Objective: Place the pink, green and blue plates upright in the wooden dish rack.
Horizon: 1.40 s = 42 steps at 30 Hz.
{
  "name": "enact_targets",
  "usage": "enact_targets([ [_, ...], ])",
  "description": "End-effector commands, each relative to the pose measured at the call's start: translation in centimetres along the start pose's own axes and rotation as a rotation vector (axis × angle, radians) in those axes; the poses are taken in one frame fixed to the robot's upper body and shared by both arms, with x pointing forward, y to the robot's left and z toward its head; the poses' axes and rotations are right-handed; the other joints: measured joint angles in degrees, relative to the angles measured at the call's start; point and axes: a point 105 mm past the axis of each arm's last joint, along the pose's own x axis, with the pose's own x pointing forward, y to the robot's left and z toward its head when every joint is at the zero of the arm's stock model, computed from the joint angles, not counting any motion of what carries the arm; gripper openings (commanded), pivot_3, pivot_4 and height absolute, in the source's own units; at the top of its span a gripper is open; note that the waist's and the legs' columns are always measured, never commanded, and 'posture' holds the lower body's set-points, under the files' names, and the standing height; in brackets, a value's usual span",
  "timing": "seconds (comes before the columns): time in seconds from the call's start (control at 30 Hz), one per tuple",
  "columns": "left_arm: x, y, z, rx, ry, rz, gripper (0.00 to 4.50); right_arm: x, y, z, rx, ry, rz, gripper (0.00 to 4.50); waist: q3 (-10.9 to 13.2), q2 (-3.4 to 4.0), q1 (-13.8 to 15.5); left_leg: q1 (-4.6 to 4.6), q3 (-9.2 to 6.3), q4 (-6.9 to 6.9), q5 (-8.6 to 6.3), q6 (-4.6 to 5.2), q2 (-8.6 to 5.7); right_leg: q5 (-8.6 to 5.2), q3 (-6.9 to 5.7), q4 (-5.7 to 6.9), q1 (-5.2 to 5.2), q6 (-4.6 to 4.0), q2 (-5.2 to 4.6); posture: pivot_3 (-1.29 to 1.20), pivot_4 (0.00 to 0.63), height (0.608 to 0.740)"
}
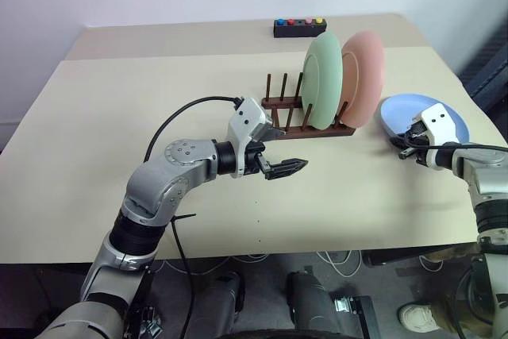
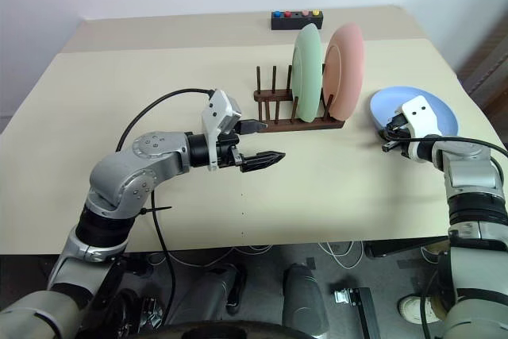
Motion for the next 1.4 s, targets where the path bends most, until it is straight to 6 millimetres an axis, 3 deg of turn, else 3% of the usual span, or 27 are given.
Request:
enact_targets([
  [0.03, -0.3, -0.2, 1.9, 0.091, -0.06, 0.013, 4.5, -2.5, -4.0, 2.9, -0.01, -0.08, -0.208, 0.04, 0.0, 0.0, 0.1, 0.0, 0.0, 0.0, 0.0, 0.0, 0.0, 0.0, 0.0, 0.0, 0.0, 0.0, 0.0, 0.0, 0.15, 0.74],
  [0.17, -0.3, 0.1, 2.2, 0.105, -0.088, 0.024, 4.5, -4.9, -6.5, 8.2, 0.049, -0.321, -0.375, 0.04, 0.0, 0.04, 0.0, -0.01, 0.03, -0.01, 0.01, -0.01, 0.0, 0.0, 0.03, 0.0, -0.02, 0.0, -0.01, 0.0, 0.15, 0.74],
  [0.27, -0.4, 0.2, 2.4, 0.098, -0.105, 0.023, 4.5, -6.2, -6.6, 11.4, 0.138, -0.485, -0.377, 0.04, 0.0, 0.08, -0.3, 0.0, 0.06, -0.07, 0.0, 0.0, 0.03, 0.0, 0.07, 0.0, -0.07, 0.0, 0.01, 0.0, 0.15, 0.74],
  [0.33, -0.7, 0.5, 2.7, 0.095, -0.122, 0.026, 4.5, -8.0, -6.0, 15.5, 0.256, -0.712, -0.306, 0.04, 0.0, 0.08, -0.4, 0.01, 0.06, -0.08, -0.02, 0.02, 0.06, 0.0, 0.07, 0.01, -0.07, 0.0, 0.05, 0.0, 0.15, 0.74],
  [0.5, -2.1, 1.8, 3.1, 0.091, -0.145, 0.049, 4.5, -12.9, -2.5, 23.1, 0.332, -1.116, -0.032, 0.04, 0.0, 0.12, -0.2, 0.0, 0.06, -0.08, -0.03, 0.05, 0.08, 0.01, 0.1, 0.01, -0.09, 0.0, 0.07, 0.0, 0.15, 0.74],
  [0.67, -3.9, 3.9, 3.0, 0.091, -0.138, 0.116, 4.5, -16.4, 3.2, 28.1, 0.289, -1.305, 0.268, 0.04, 0.0, 0.12, -0.1, -0.03, 0.04, -0.06, -0.08, 0.12, 0.06, 0.01, 0.1, -0.01, -0.11, 0.0, 0.05, 0.0, 0.15, 0.74],
  [0.73, -4.3, 4.1, 2.9, 0.074, -0.14, 0.115, 4.5, -17.2, 4.5, 28.9, 0.323, -1.348, 0.36, 0.04, 0.0, 0.12, -0.1, -0.03, 0.04, -0.07, -0.1, 0.16, 0.07, 0.01, 0.1, -0.01, -0.12, 0.0, 0.04, 0.0, 0.15, 0.74],
  [0.83, -5.4, 5.0, 2.9, 0.096, -0.133, 0.152, 4.5, -18.6, 7.4, 30.6, 0.454, -1.436, 0.632, 0.04, 0.0, 0.12, -0.3, -0.03, 0.03, -0.07, -0.11, 0.18, 0.07, 0.01, 0.11, 0.0, -0.13, 0.0, 0.03, 0.0, 0.15, 0.74],
  [0.97, -6.4, 5.6, 2.7, 0.086, -0.134, 0.175, 4.5, -18.5, 10.1, 31.2, 0.641, -1.445, 0.892, 0.04, 0.0, 0.14, -0.4, -0.03, 0.02, -0.16, -0.11, 0.17, 0.09, 0.02, 0.14, 0.05, -0.22, -0.02, 0.05, 0.0, 0.15, 0.74],
  [1.1, -8.3, 6.0, 2.6, 0.078, -0.123, 0.195, 4.5, -15.8, 13.3, 30.7, 0.768, -1.355, 1.03, 0.04, 0.0, 0.15, -0.5, -0.02, 0.02, -0.21, -0.1, 0.17, 0.09, 0.02, 0.14, 0.06, -0.26, -0.02, 0.06, 0.0, 0.15, 0.74],
  [1.4, -10.5, 6.2, 3.2, 0.161, -0.143, 0.238, 4.5, -9.1, 14.5, 28.6, 0.916, -1.182, 0.895, 0.04, 0.0, 0.17, -0.4, -0.02, 0.05, -0.24, -0.09, 0.15, 0.08, 0.02, 0.15, 0.09, -0.33, -0.02, 0.07, 0.0, 0.15, 0.74],
])
